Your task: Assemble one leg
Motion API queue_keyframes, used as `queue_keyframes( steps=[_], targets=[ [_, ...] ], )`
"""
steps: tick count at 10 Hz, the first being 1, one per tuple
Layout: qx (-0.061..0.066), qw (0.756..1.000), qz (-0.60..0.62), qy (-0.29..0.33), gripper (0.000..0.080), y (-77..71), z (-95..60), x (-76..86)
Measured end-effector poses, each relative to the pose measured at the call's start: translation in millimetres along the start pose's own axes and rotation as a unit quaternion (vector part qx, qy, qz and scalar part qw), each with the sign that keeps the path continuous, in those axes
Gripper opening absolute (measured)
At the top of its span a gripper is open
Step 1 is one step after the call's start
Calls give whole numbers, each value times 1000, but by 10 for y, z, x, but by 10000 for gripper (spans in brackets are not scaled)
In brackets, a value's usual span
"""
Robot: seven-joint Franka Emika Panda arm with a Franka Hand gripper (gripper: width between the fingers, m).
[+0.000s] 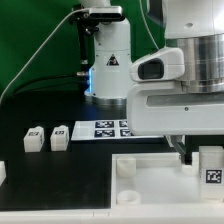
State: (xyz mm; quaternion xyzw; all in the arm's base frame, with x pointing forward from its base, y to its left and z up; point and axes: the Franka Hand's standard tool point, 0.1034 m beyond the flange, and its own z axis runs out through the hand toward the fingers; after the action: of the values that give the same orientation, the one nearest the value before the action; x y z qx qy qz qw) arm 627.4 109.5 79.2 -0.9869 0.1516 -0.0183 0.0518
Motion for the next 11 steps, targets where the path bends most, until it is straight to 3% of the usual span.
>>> queue_keyframes(
  steps=[1,3,4,5,6,7,8,10,11],
  targets=[
    [0,1000,24,0,287,-2,0,-1],
    [1,993,121,-1,291,0,5,-3],
    [-2,972,237,-10,291,11,17,16],
    [-12,938,346,-21,291,6,15,23],
    [-16,889,457,-26,291,15,19,25],
    [-10,823,567,-34,291,31,20,22],
    [-6,778,626,-41,292,58,15,31],
    [-8,746,664,-42,294,49,21,20],
    [-7,759,649,-42,294,50,22,20]
  ],
)
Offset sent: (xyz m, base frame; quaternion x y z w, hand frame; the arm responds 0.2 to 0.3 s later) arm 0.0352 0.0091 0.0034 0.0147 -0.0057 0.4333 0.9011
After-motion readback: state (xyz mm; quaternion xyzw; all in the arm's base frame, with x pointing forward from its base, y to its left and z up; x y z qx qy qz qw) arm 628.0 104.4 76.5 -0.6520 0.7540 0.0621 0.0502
